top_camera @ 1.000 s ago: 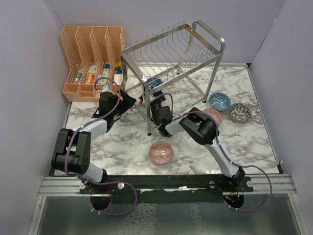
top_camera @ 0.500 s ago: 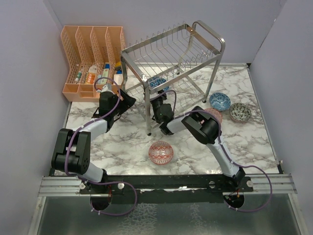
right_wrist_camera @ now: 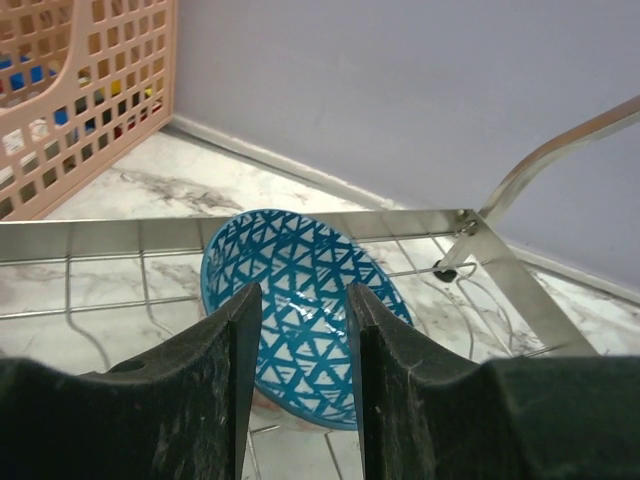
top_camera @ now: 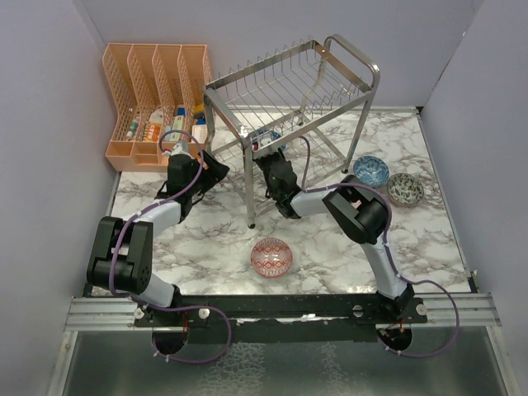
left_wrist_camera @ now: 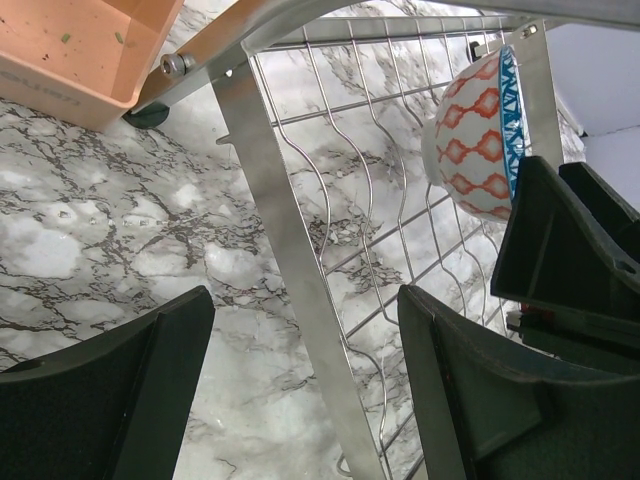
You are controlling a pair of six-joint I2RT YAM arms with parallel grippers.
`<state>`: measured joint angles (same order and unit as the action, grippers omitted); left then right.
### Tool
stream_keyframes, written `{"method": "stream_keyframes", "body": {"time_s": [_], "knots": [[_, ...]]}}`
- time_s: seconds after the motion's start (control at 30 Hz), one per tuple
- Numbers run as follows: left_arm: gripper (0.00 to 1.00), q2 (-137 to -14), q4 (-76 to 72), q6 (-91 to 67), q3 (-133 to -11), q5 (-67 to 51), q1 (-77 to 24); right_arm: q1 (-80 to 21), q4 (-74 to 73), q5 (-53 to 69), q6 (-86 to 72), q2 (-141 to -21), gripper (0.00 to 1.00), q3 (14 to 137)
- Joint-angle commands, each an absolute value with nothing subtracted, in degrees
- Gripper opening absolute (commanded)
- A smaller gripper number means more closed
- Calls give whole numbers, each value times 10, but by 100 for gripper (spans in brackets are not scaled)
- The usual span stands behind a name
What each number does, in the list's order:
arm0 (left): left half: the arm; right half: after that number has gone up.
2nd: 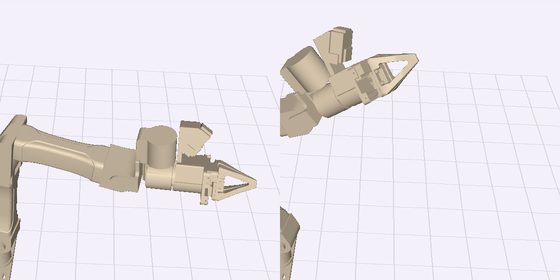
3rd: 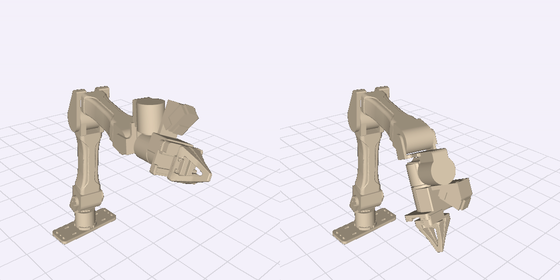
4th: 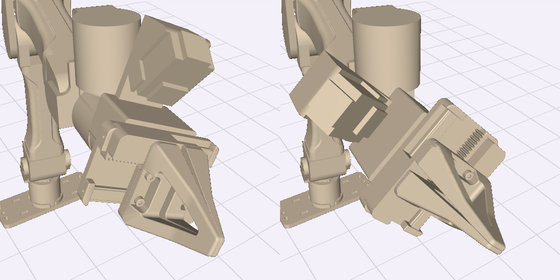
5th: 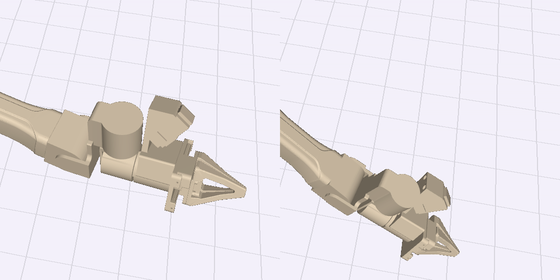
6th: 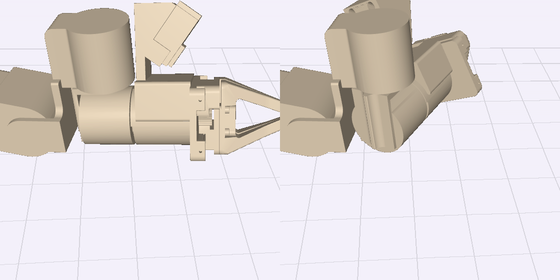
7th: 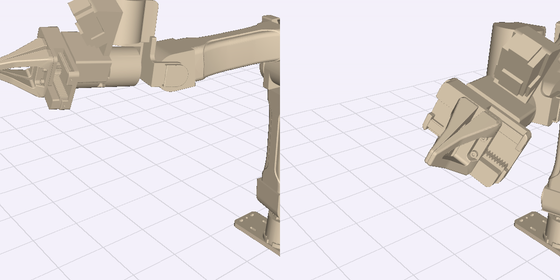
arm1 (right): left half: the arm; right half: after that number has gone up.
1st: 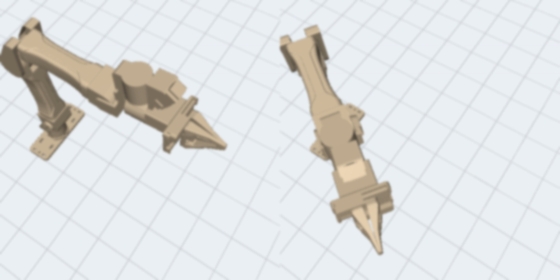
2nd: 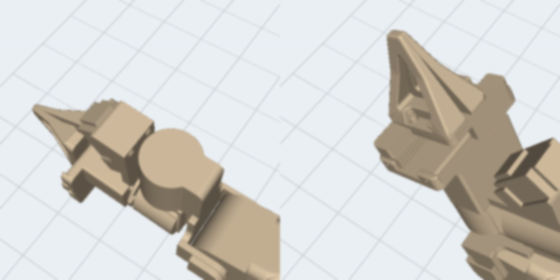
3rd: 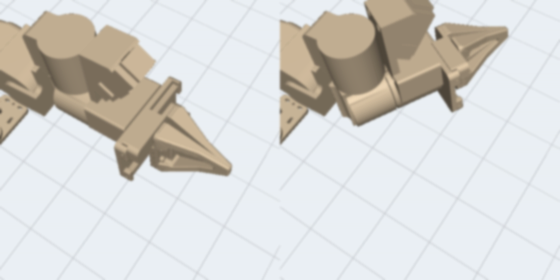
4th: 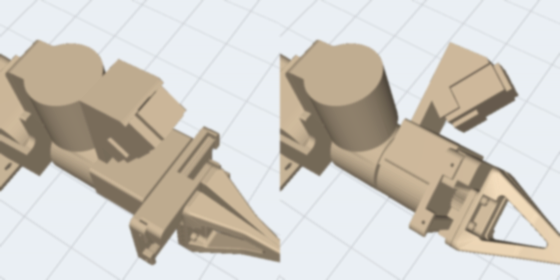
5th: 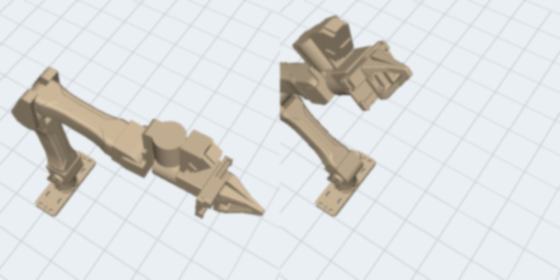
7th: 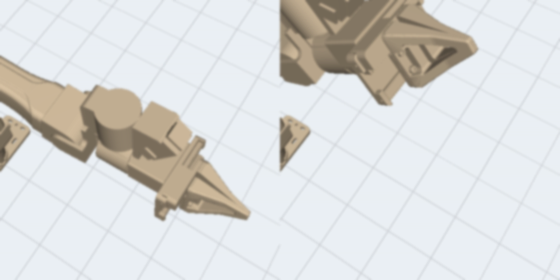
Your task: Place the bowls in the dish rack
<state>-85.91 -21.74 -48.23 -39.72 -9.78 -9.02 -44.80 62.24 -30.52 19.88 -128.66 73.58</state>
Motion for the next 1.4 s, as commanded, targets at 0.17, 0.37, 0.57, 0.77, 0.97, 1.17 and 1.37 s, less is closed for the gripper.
{"method": "stream_keyframes", "body": {"time_s": [0.17, 0.37, 0.57, 0.77, 0.97, 1.17, 1.37], "knots": [[77, -852, -221, -470, -408, -87, -93, -450, 420, -269, 52, -1207, 42, 717], [77, -850, -220, -469, -408, -88, -92, -449, 327, -256, -15, -1160, 42, 705], [77, -847, -219, -469, -407, -90, -92, -446, 273, -199, -39, -1137, 42, 697], [77, -843, -216, -468, -406, -89, -93, -425, 282, -176, -92, -1107, 42, 658], [77, -841, -214, -466, -408, -87, -93, -396, 297, -189, -152, -1057, 46, 617], [77, -844, -214, -466, -410, -86, -94, -367, 234, -192, -233, -1019, 65, 621], [77, -842, -213, -465, -410, -86, -94, -335, 128, -161, -335, -1030, 77, 670]]}}
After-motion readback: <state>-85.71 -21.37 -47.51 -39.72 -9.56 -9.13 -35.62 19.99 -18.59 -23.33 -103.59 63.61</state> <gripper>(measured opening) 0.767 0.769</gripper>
